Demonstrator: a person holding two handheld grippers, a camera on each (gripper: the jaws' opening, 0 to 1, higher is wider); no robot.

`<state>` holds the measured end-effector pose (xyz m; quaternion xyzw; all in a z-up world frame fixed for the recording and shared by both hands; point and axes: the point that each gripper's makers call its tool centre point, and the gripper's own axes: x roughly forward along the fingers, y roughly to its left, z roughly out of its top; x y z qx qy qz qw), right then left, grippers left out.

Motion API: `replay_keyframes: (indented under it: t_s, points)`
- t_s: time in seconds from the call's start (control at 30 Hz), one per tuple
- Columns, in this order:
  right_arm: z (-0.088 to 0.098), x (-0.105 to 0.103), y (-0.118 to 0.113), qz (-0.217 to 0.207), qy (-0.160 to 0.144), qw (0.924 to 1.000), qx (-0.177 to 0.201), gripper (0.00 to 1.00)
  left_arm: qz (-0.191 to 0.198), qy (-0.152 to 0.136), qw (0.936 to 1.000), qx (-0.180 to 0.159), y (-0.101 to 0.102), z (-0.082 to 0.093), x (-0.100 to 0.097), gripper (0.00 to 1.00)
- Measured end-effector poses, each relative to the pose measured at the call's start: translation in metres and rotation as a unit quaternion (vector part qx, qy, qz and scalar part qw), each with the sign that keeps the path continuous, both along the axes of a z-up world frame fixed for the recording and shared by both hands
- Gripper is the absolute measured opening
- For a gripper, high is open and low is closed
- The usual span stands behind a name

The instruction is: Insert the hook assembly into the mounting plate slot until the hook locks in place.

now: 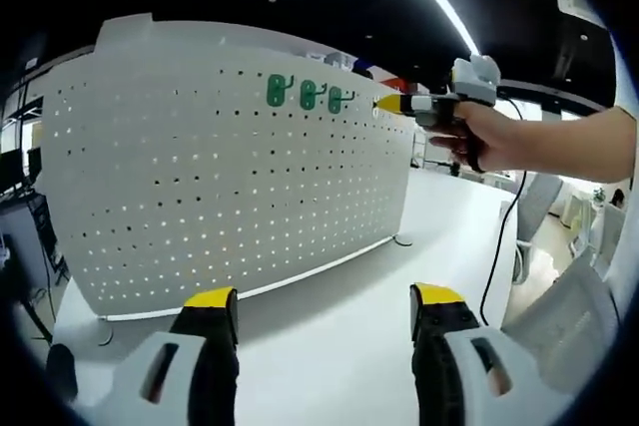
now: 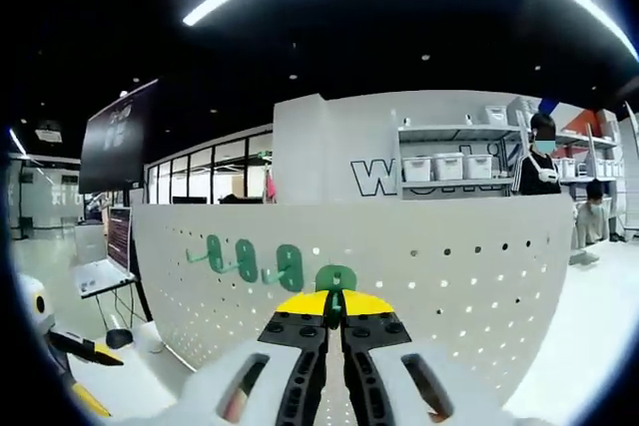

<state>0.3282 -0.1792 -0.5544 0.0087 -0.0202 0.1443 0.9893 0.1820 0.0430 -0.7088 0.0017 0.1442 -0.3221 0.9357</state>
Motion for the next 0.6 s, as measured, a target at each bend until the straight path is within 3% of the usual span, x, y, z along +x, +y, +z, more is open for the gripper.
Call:
replay_keyframes:
  t_s: [0.6]
  points:
    - [0.006, 0.023, -0.001, -0.013, -0.009, 0.9996, -0.024, 0.01, 0.012, -0.005, 0.9999, -0.007, 0.004, 0.007, 0.001, 0.72]
